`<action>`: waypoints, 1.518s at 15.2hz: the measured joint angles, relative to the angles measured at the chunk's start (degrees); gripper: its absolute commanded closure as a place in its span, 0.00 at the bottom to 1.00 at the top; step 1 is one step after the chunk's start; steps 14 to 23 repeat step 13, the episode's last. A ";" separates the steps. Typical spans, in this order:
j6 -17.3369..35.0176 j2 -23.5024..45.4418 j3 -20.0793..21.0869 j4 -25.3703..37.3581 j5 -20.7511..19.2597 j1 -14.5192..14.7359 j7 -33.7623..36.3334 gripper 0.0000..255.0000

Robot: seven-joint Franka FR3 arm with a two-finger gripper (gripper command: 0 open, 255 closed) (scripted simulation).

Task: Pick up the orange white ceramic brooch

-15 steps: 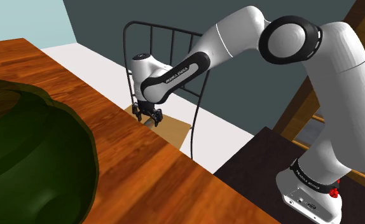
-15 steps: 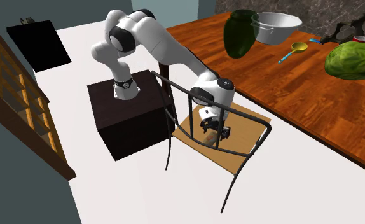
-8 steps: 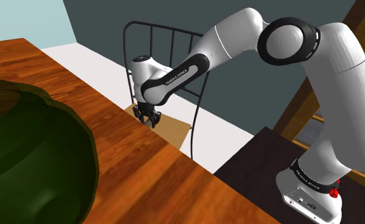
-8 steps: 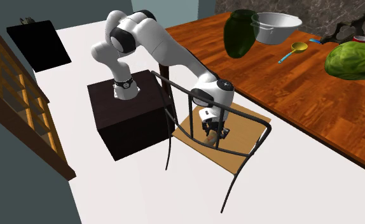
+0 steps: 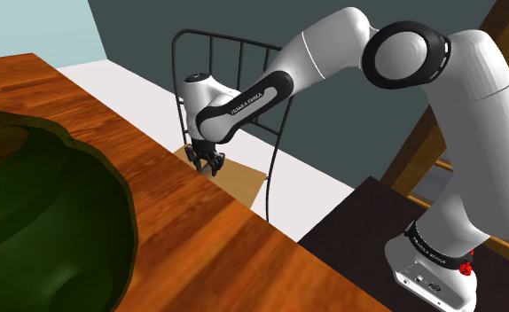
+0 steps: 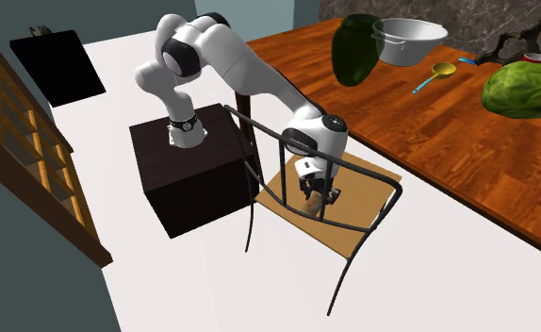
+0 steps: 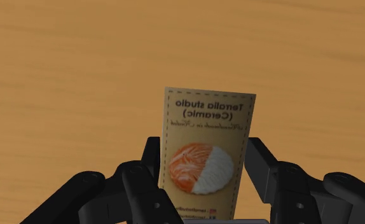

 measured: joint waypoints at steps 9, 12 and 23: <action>-4.06 -4.50 1.21 -0.38 1.42 -0.92 -0.78 1.00; -5.79 -5.65 1.58 0.23 1.89 -0.99 -0.97 1.00; -6.02 -6.07 1.68 0.07 2.00 -1.09 -1.03 1.00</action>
